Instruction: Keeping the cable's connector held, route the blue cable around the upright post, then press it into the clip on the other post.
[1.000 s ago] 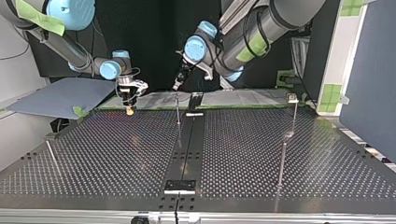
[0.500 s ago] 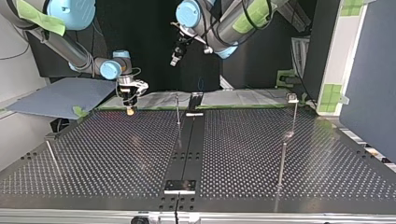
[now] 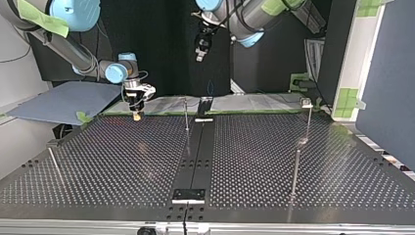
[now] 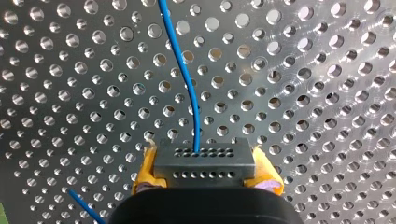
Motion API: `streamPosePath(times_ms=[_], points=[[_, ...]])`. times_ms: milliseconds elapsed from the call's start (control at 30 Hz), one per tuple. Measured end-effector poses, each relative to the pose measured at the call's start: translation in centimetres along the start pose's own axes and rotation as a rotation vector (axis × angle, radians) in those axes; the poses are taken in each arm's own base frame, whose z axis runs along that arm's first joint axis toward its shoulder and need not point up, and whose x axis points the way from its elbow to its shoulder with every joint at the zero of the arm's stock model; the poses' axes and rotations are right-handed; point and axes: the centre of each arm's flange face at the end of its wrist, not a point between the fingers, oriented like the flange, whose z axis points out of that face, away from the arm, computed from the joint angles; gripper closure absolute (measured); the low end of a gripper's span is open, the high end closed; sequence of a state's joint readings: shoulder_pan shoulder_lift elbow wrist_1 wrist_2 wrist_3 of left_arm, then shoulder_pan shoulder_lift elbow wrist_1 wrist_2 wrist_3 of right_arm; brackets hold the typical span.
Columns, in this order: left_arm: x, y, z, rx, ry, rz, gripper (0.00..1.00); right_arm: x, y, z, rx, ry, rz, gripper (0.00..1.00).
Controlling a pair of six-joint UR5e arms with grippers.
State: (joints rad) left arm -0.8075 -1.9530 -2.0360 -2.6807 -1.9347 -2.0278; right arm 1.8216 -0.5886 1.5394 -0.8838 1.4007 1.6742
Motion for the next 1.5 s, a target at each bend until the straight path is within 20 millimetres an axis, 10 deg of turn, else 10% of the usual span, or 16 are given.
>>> streamPosePath(times_ms=[633, 1133, 1500], points=[[-2.8, 4.8, -5.3, -0.020, -0.063, -0.087, 0.00, 0.0, -0.2, 0.1, 0.005, 0.009, 0.015, 1.00], [-9.4, 4.0, -6.0, 0.079, -0.291, -0.144, 0.00, 0.0, 0.3, 0.1, -0.002, 0.005, 0.014, 1.00], [-10.0, 3.8, -6.1, 0.086, -0.312, -0.146, 0.00, 0.0, 0.3, 0.1, -0.002, 0.005, 0.013, 1.00]])
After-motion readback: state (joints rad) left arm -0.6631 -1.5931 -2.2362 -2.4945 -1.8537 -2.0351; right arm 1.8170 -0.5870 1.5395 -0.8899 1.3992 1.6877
